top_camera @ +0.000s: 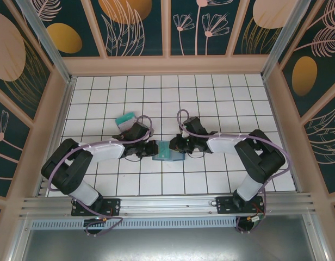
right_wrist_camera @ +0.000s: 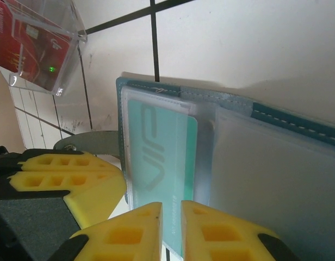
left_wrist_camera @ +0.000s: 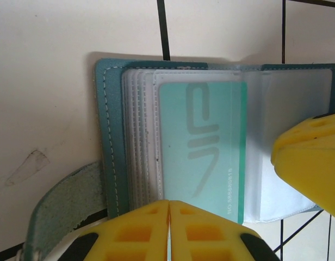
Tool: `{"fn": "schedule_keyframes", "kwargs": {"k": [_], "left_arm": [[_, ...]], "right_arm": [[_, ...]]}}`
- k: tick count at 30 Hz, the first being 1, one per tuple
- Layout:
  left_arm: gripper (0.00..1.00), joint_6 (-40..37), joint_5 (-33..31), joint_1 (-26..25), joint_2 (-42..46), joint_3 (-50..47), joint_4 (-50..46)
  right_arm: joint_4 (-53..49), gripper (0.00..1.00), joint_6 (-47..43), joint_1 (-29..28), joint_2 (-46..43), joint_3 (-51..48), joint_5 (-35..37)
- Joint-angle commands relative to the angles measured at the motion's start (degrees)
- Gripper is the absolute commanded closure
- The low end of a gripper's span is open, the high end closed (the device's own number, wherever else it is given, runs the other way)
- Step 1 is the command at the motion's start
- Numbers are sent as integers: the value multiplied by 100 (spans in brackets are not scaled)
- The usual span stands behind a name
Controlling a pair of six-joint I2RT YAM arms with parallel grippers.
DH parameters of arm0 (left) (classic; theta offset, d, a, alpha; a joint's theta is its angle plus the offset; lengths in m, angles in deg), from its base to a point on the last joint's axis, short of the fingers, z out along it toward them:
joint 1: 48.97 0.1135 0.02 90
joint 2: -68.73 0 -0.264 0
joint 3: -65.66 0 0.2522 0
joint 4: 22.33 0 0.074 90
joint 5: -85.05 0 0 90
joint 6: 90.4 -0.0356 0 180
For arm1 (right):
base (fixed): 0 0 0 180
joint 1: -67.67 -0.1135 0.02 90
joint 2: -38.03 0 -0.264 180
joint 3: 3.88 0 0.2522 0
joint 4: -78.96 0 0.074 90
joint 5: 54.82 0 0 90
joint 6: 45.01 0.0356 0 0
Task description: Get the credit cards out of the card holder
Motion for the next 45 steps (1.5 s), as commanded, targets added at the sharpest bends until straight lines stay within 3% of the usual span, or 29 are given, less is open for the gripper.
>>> {"fn": "schedule_keyframes", "kwargs": {"k": [1,27,33,36,45], "left_arm": [[89,-81,-182,42,203,23,-17],[90,40,-125,58,-201,-218,123],[95,76,-201,58,-254,-196,40],[100,94,-299,56,-328,-144,-91],[100,115,-509,58,-398,-174,-298]], "right_arm": [[-98,81,14,-69,161,205,-79],[-410,83,-100,-198,568,384,-51],[-410,100,-109,-202,482,357,-9],[-477,100,-134,-202,413,344,58],[-660,100,-228,-55,114,118,168]]}}
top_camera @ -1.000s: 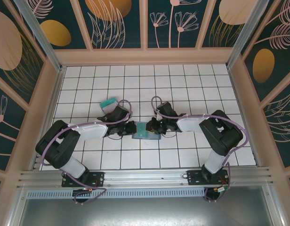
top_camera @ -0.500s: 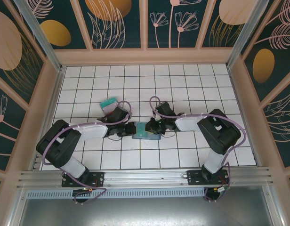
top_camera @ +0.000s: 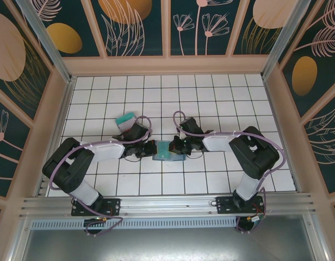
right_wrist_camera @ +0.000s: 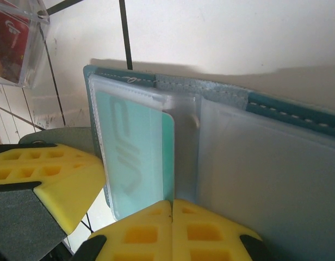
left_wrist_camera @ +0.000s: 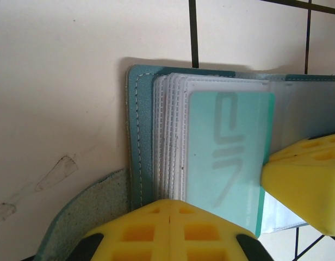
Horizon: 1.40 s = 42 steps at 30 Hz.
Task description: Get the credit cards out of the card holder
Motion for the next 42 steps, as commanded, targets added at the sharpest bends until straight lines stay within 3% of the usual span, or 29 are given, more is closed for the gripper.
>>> {"fn": "schedule_keyframes", "kwargs": {"k": [1,36,42], "left_arm": [[100,22,-348,14,-280,-90,-407],[100,-25,-273,13,-194,1,-473],[70,225,-312,10,320,379,-656]], "right_arm": [[-281,100,-146,86,-266,-179,107],[-671,100,-924,1041,-1652,-977,-342],[-609,100,-1021,1066,-2196,-904,-413]]}}
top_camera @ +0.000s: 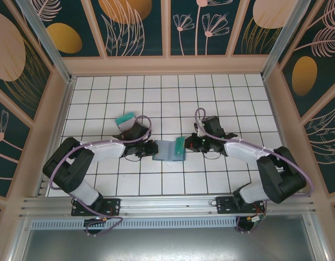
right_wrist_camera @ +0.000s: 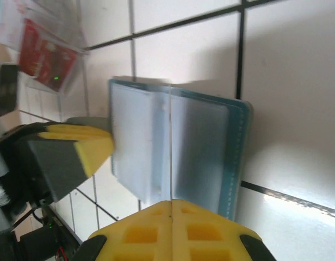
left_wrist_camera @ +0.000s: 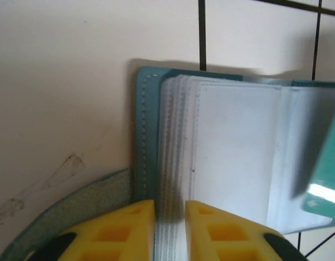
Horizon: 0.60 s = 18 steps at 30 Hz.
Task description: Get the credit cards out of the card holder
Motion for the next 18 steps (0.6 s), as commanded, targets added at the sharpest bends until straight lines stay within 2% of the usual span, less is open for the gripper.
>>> {"fn": "schedule_keyframes", "kwargs": {"k": [1,6,11,14,18], "left_arm": [[65,177,-207,16,406,313,-401],[64,484,-58,58,831,650,-239],[59,888,379,163,1109,694,286],[59,1036,686,244,1226,606,622],[59,1332,1160,311,1277,425,1230]], "right_arm": [[-114,100,-199,40,-325,42,-173],[97,100,-193,77,-596,110,-404],[473,100,-88,130,-802,147,-646],[667,100,-35,142,-834,140,-865],[1407,100,356,281,-978,-79,-1281]]}}
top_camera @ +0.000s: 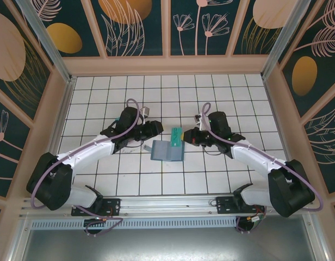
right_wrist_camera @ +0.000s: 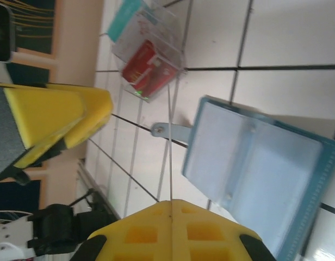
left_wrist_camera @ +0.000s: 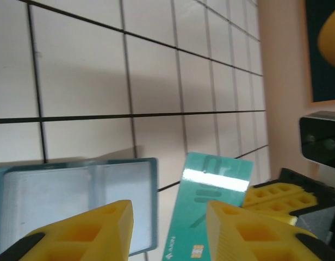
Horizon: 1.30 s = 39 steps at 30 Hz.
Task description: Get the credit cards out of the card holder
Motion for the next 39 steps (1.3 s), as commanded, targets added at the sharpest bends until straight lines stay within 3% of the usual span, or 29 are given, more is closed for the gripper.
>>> {"fn": "schedule_keyframes", "kwargs": {"k": [1,7,24,27,37,39], "left_arm": [[60,433,579,74,119,-187,764],[62,834,1036,164,85,-395,1525],[68,1068,1384,165,131,-548,2127],[76,1077,1430,171,143,-559,2215],[82,1183,1634,167,114,-586,2538],[91,1192,1675,171,131,-607,2609]], "right_arm": [[1015,100,396,170,-236,-153,-632],[2244,100,1036,288,-207,-399,-1180],[2695,100,1320,292,17,-474,-1247],[2770,100,1346,292,43,-472,-1288],[2892,100,1392,292,139,-504,-1325],[2875,100,1384,283,156,-505,-1325]]}}
